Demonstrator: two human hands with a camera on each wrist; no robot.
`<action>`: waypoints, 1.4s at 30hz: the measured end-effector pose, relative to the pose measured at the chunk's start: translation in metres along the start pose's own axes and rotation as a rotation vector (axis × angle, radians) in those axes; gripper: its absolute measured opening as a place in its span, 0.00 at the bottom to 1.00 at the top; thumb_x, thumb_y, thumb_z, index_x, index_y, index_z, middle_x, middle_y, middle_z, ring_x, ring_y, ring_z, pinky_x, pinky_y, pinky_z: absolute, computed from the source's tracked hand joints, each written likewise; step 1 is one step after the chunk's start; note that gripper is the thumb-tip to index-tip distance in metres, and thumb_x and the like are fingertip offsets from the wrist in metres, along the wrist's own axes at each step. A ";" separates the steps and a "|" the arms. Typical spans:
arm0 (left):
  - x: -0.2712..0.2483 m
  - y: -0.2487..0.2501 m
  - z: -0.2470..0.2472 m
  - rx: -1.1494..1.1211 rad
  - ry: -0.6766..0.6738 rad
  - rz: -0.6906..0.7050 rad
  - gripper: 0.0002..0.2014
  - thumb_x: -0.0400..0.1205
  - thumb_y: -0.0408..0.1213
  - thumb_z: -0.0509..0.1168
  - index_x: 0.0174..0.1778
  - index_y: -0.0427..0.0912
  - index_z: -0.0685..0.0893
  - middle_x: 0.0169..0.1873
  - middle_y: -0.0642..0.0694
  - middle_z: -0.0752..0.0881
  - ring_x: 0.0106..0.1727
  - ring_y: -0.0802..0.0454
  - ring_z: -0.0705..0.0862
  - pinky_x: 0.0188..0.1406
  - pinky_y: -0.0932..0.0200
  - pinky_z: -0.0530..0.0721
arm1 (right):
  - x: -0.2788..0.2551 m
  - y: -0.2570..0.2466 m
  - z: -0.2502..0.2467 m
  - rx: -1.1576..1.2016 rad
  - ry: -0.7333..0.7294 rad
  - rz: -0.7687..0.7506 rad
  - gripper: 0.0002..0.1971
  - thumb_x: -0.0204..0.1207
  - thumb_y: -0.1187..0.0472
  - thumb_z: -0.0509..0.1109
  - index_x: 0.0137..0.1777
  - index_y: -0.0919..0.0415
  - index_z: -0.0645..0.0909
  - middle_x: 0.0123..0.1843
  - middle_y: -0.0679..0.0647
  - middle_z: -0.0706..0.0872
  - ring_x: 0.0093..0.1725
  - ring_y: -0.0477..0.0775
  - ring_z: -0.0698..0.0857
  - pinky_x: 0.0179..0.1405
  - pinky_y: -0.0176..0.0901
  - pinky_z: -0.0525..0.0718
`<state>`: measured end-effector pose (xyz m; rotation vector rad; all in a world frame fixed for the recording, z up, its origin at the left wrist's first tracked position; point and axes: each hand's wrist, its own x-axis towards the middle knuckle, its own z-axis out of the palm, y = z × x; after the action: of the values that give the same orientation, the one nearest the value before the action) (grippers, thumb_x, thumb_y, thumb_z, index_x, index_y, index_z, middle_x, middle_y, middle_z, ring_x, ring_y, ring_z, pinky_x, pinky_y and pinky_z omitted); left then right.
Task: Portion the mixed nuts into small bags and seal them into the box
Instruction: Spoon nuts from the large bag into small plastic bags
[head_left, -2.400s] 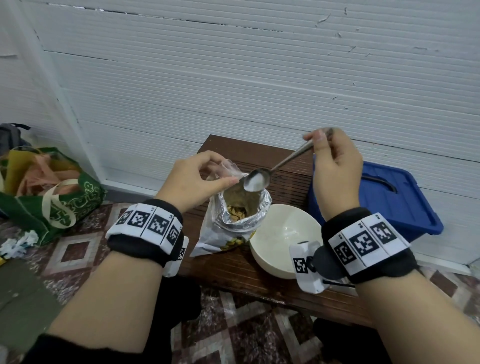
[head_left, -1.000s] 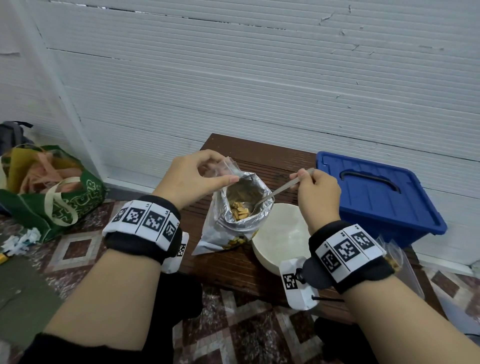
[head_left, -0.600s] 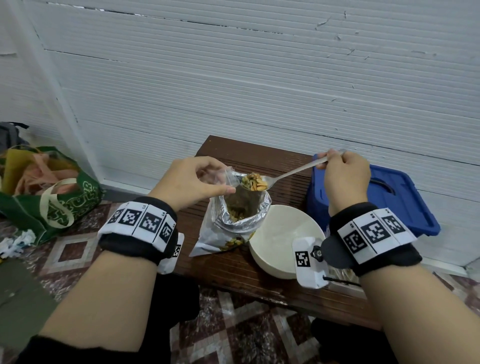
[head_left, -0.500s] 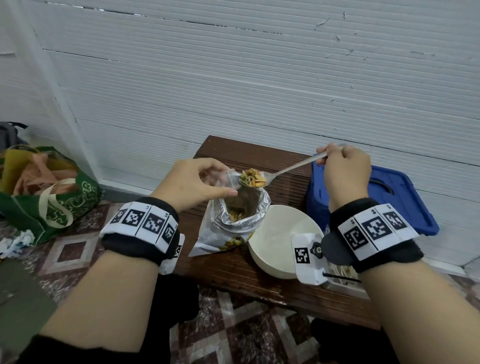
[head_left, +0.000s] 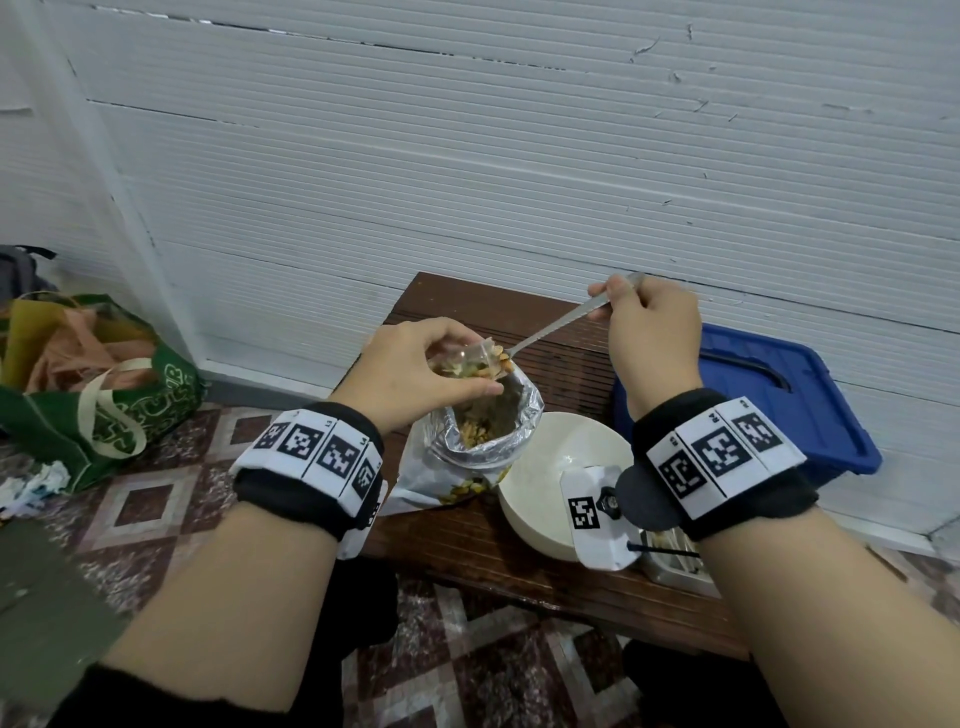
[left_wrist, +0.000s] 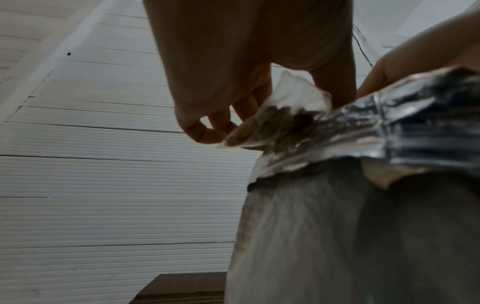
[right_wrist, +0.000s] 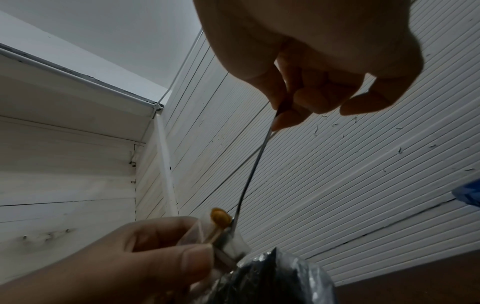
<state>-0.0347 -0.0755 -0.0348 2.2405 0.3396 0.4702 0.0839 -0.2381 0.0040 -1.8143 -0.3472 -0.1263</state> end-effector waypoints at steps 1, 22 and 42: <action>0.000 -0.001 0.001 -0.004 0.009 0.002 0.22 0.63 0.54 0.80 0.50 0.57 0.85 0.45 0.61 0.86 0.52 0.67 0.82 0.51 0.70 0.80 | -0.001 0.000 0.001 0.008 -0.009 -0.018 0.15 0.86 0.58 0.59 0.45 0.57 0.86 0.33 0.44 0.84 0.36 0.35 0.79 0.34 0.24 0.71; -0.006 0.008 -0.014 -0.160 0.114 -0.065 0.11 0.74 0.45 0.75 0.42 0.59 0.77 0.37 0.59 0.87 0.35 0.83 0.79 0.33 0.86 0.72 | -0.010 -0.005 -0.015 0.217 0.168 -0.300 0.14 0.86 0.61 0.58 0.39 0.49 0.79 0.39 0.43 0.83 0.35 0.35 0.78 0.40 0.29 0.75; -0.003 0.000 -0.012 -0.077 0.054 -0.099 0.11 0.73 0.52 0.74 0.43 0.60 0.77 0.39 0.62 0.87 0.37 0.81 0.80 0.34 0.87 0.70 | -0.058 0.056 0.023 -0.581 -0.327 -0.618 0.12 0.82 0.57 0.61 0.47 0.52 0.88 0.39 0.45 0.88 0.42 0.52 0.74 0.44 0.45 0.58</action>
<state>-0.0429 -0.0688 -0.0282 2.1287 0.4509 0.4840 0.0438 -0.2387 -0.0694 -2.2414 -1.2011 -0.3940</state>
